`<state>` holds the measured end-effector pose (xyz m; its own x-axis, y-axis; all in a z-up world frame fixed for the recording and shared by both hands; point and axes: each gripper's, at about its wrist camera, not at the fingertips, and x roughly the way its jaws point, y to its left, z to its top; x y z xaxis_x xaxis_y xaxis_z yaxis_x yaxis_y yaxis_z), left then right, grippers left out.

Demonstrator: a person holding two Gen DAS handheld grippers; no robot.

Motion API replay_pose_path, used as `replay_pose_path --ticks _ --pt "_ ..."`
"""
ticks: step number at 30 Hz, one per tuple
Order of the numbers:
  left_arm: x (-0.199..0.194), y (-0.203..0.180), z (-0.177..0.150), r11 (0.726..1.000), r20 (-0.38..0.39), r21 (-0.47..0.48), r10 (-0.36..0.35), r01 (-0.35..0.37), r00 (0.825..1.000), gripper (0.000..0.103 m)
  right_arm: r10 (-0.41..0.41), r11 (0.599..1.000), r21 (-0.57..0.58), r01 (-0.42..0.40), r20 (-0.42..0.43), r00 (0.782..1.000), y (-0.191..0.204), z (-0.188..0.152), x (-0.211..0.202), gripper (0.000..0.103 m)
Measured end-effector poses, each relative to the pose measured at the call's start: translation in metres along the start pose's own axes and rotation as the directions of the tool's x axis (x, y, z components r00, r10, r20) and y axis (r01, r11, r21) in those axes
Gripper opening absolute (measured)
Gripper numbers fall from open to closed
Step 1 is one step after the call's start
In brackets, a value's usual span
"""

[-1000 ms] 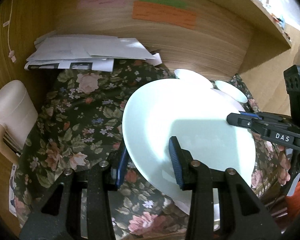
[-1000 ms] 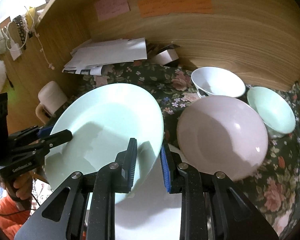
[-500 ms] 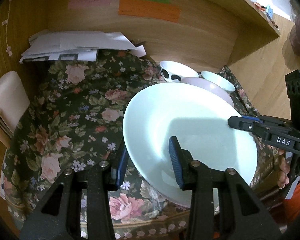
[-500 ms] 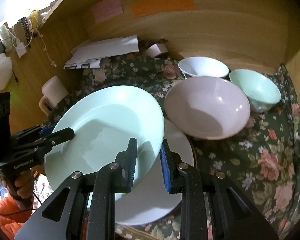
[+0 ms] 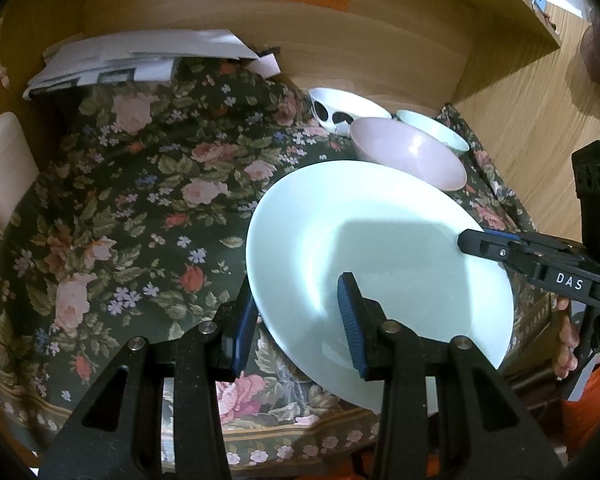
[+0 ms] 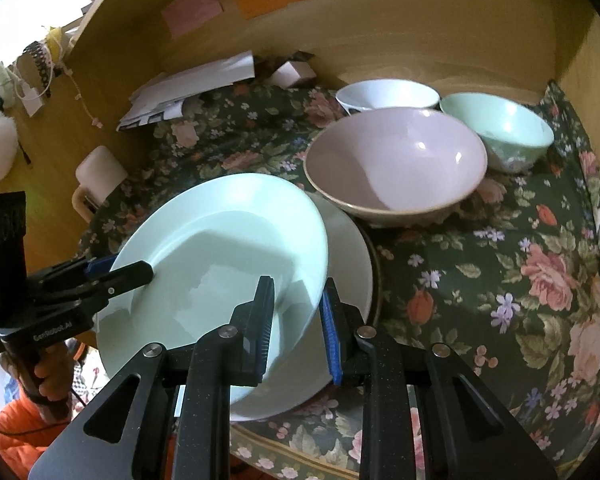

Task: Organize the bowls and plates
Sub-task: 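Carry the mint green plate with the left tool and lower it onto the white plate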

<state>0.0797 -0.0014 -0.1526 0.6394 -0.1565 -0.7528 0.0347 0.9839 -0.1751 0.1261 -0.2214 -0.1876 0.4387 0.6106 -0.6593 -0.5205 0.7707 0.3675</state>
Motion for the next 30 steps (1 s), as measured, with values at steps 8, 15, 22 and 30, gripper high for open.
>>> replay_pose_path --ticks 8,15,22,30 --pt "0.012 -0.001 -0.004 1.000 -0.022 -0.002 0.016 -0.016 1.000 0.040 0.012 1.000 0.028 -0.012 -0.022 1.000 -0.008 -0.005 0.008 0.021" --pt "0.017 0.001 -0.003 0.999 -0.018 0.011 0.037 -0.037 0.999 0.040 0.022 0.999 0.035 -0.021 -0.031 0.999 -0.009 -0.004 0.014 0.021" --pt "0.022 0.002 -0.001 0.998 -0.024 0.015 0.061 -0.061 0.998 0.040 0.026 0.999 0.037 -0.025 -0.041 0.999 -0.010 -0.005 0.018 0.021" --pt "0.035 0.002 -0.001 0.998 -0.060 0.015 0.069 -0.069 0.996 0.040 0.006 1.000 0.025 -0.005 -0.032 0.999 -0.009 -0.005 0.015 0.021"
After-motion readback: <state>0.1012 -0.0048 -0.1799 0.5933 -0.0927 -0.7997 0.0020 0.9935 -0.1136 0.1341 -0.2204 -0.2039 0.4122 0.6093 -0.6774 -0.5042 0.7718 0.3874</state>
